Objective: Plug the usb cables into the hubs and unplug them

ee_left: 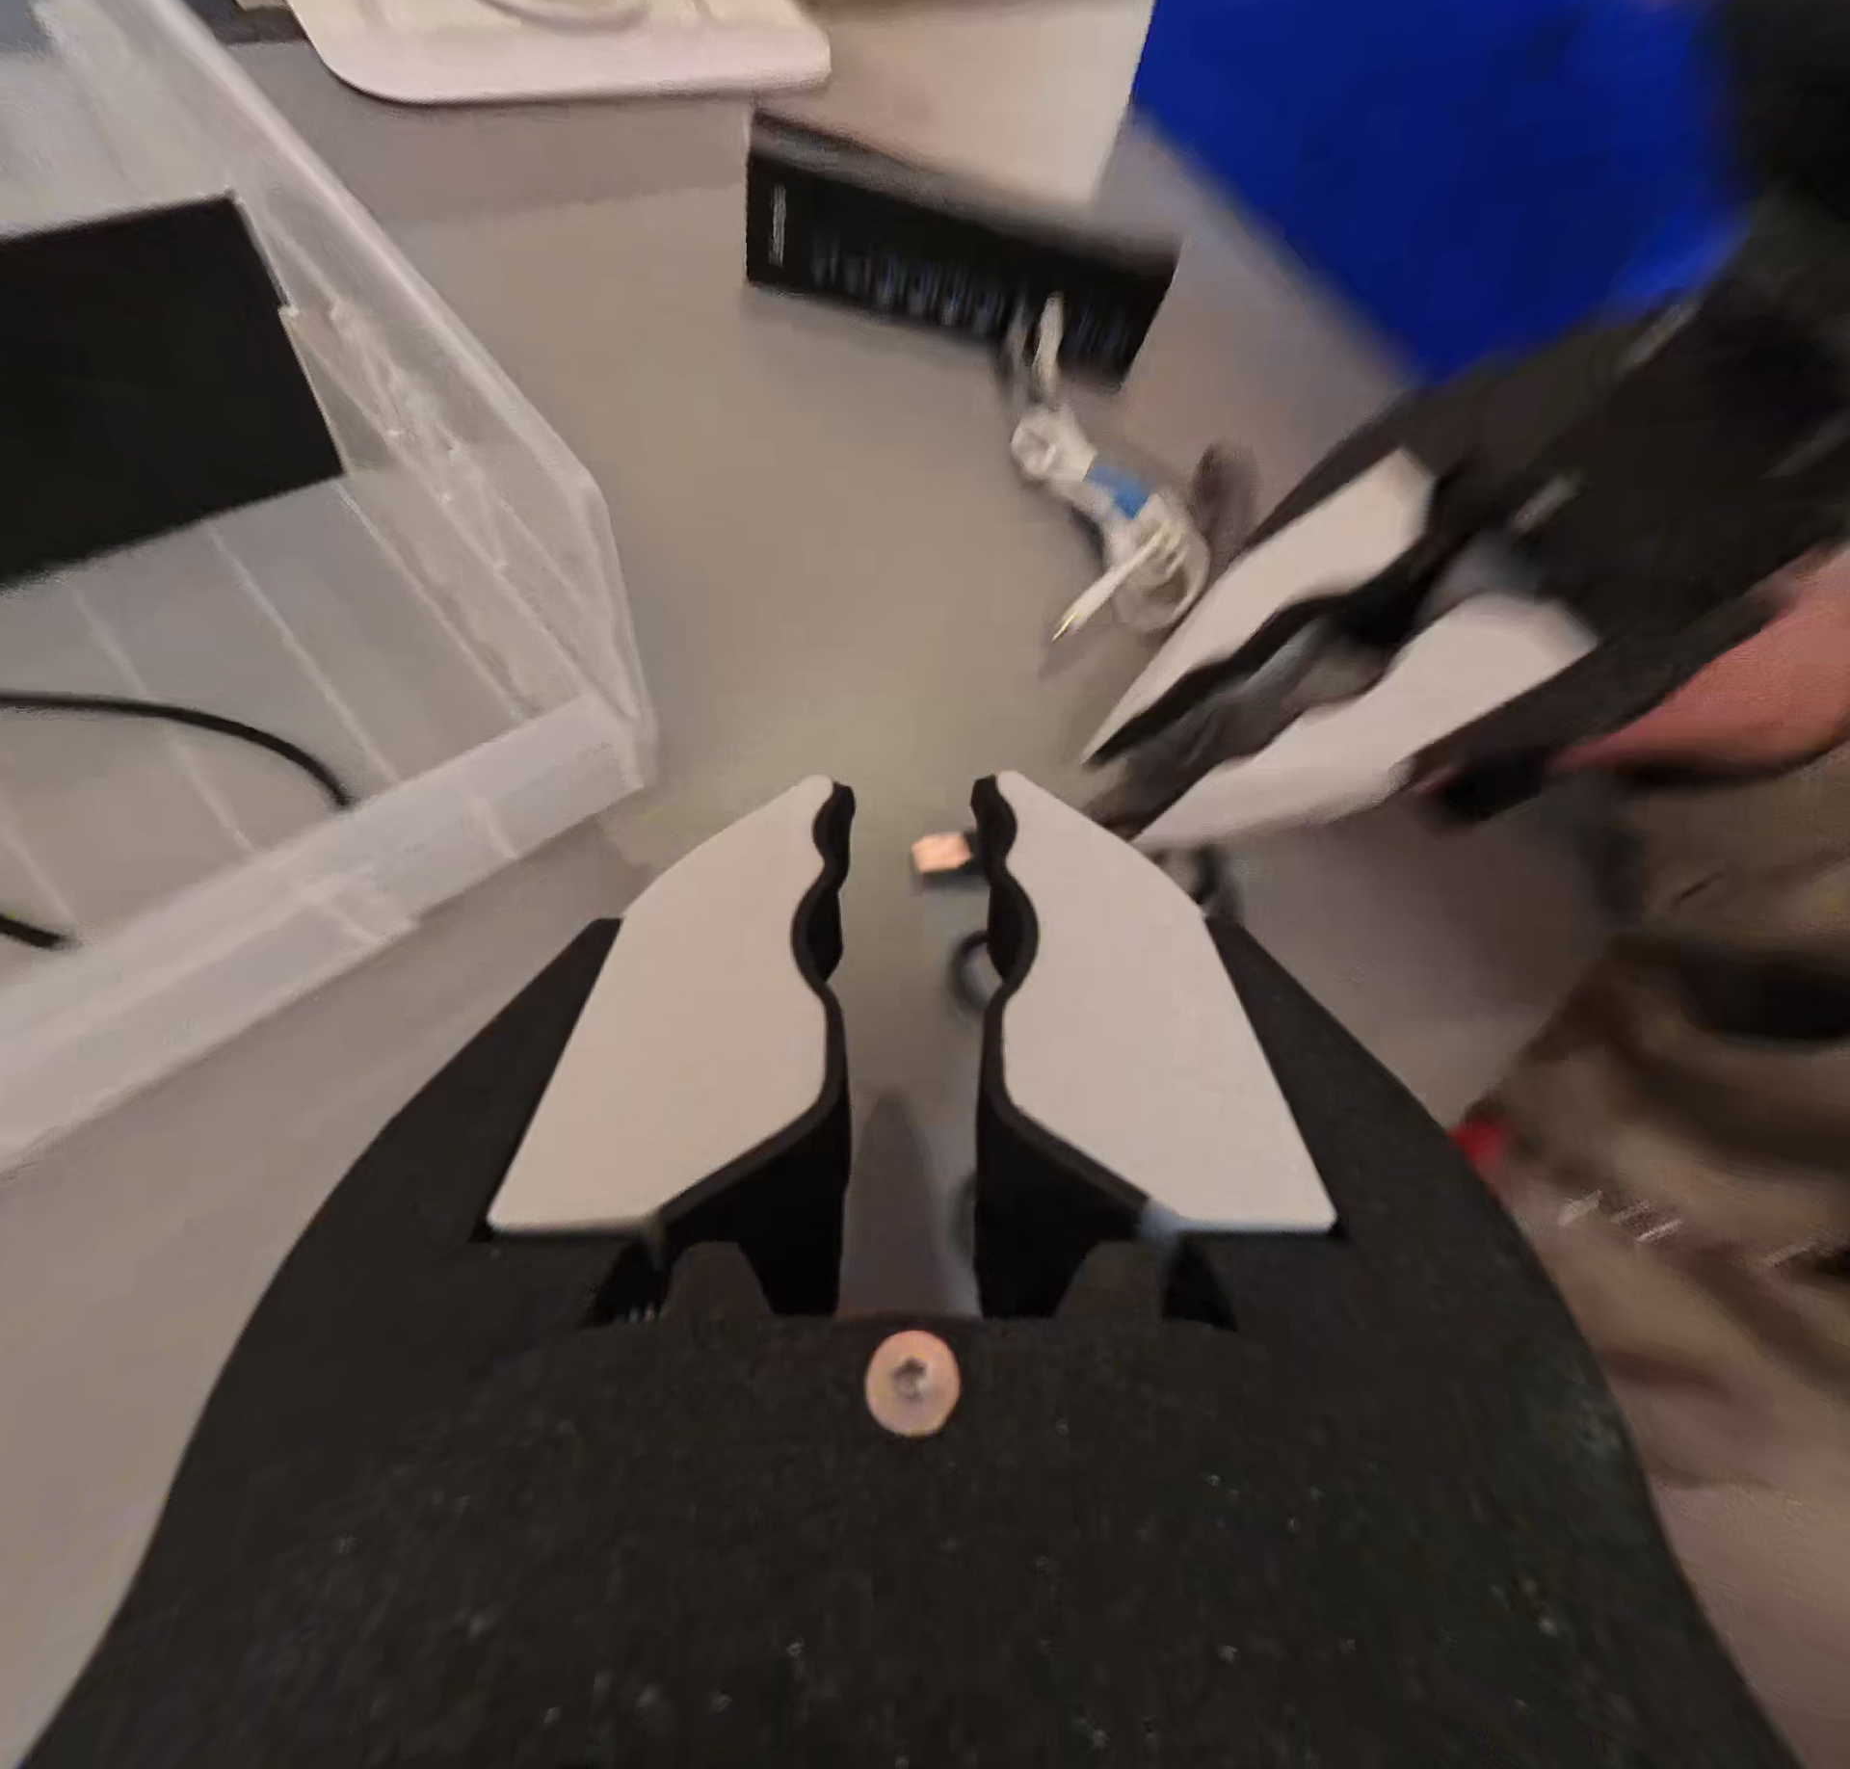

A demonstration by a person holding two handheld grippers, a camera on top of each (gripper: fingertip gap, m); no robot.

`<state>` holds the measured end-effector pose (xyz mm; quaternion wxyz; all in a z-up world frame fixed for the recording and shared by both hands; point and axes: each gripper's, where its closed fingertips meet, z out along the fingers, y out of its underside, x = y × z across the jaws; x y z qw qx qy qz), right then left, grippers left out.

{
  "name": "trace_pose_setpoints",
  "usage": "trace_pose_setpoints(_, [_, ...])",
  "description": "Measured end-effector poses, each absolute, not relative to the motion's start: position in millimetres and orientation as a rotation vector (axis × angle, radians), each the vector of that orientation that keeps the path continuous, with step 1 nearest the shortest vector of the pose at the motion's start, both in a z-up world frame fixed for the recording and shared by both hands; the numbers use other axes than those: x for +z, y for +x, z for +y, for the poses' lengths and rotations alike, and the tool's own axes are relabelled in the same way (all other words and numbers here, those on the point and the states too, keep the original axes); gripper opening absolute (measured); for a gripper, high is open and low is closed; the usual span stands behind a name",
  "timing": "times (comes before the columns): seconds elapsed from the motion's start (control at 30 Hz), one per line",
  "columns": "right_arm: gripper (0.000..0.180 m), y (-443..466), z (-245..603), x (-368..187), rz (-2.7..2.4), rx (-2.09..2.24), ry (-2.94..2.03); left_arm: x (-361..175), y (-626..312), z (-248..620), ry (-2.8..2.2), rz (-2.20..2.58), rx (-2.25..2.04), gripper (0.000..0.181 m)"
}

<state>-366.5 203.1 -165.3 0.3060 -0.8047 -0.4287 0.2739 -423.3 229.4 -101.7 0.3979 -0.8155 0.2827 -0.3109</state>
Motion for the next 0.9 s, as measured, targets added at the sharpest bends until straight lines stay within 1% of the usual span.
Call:
trace_pose_setpoints(0.07, [0.026,-379,205,-173,-1.134,0.789,-2.195,-85,-421,225,-1.985,0.531,-0.954,0.021])
trace_pose_setpoints(0.1, [0.026,-382,207,-176,-1.128,0.795,-2.218,-81,-424,225,-1.944,0.492,-0.969,0.02])
trace_pose_setpoints(0.23, [0.022,-379,209,-182,-1.204,0.668,-2.209,-92,-444,229,-1.908,0.476,-0.88,0.018])
trace_pose_setpoints(0.27, [0.018,-378,207,-186,-1.247,0.616,-2.209,-95,-446,229,-1.9,0.474,-0.883,0.018])
trace_pose_setpoints(0.33, [0.003,-375,210,-190,-1.282,0.474,-2.169,-103,-446,228,-1.897,0.465,-0.903,0.018])
trace_pose_setpoints(0.43, [0.002,-367,217,-189,-1.24,0.364,-2.125,-114,-438,225,-1.931,0.5,-0.911,0.021])
trace_pose_setpoints(0.5, [0.003,-364,222,-179,-1.143,0.434,-2.1,-116,-431,225,-1.935,0.531,-0.891,0.023])
trace_pose_setpoints(0.67, [0.003,-363,228,-123,-0.816,0.893,-1.919,-108,-402,222,-1.899,0.595,-1.009,0.03])
trace_pose_setpoints(0.8, [0.003,-356,226,-94,-0.707,1.1,-1.763,-82,-383,228,-1.818,0.505,-1.207,0.034])
trace_pose_setpoints(0.9, [0.003,-353,226,-84,-0.669,1.098,-1.711,-80,-364,228,-1.827,0.578,-1.21,0.04])
